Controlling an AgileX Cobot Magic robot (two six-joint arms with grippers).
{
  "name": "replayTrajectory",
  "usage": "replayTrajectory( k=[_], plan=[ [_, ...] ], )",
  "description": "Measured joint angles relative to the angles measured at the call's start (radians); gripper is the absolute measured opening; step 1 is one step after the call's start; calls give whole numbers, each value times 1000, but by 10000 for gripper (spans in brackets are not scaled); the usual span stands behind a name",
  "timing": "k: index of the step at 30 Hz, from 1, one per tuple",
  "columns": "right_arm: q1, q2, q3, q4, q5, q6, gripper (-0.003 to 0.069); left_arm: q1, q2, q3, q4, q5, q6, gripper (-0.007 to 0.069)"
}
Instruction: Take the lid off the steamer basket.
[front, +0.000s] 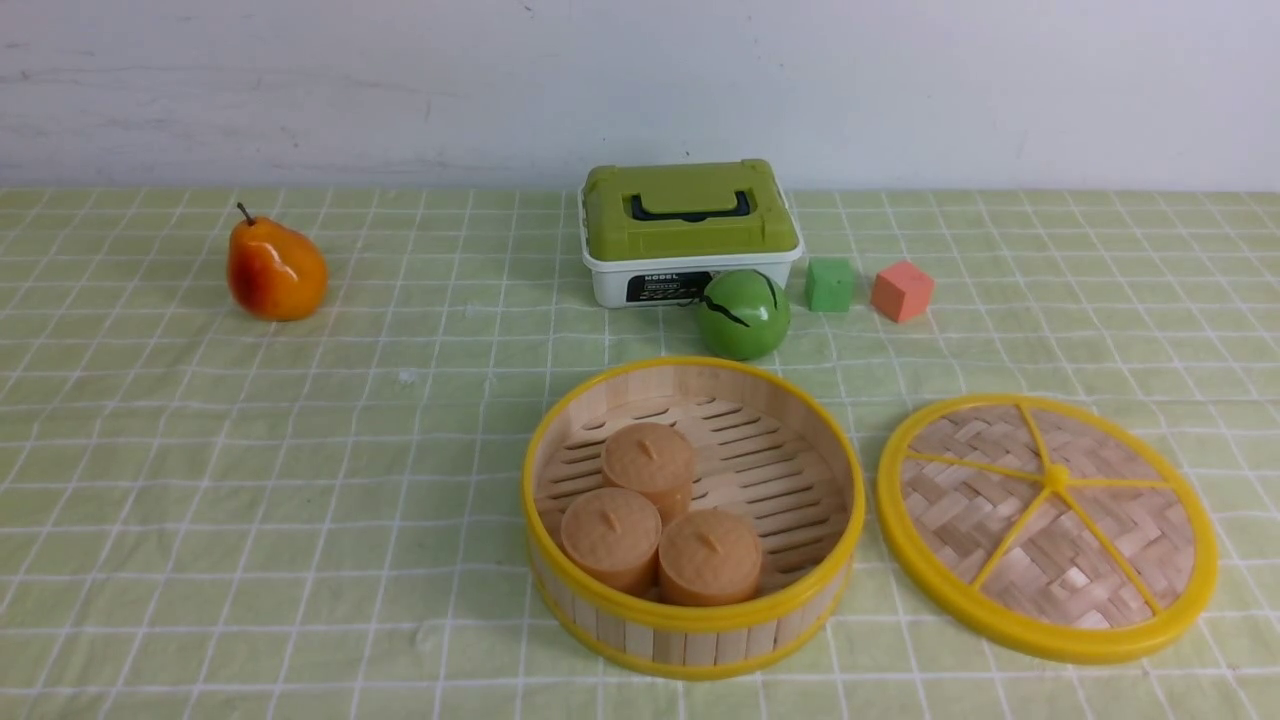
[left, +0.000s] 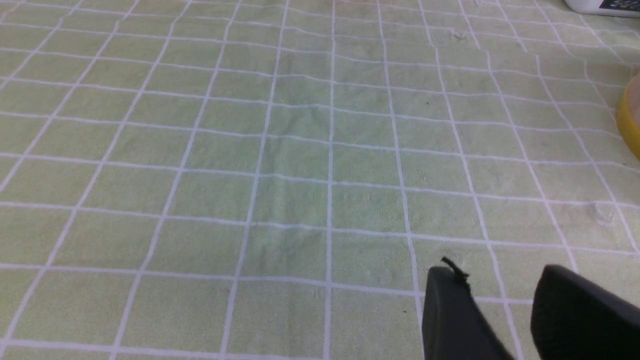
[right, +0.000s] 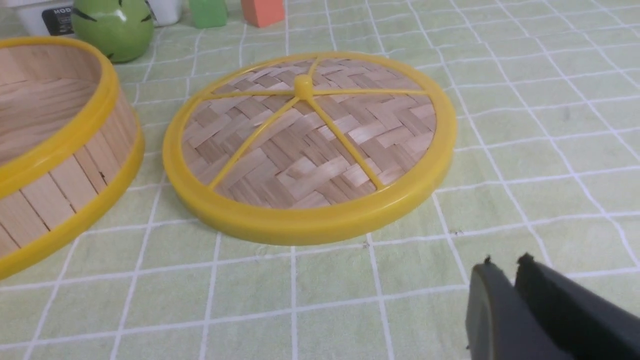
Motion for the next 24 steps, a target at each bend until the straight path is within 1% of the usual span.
replayTrajectory(
  k=[24],
  plan=[
    [0, 0, 0, 0, 0, 0, 67, 0, 0, 0, 0, 0, 0, 239]
  ],
)
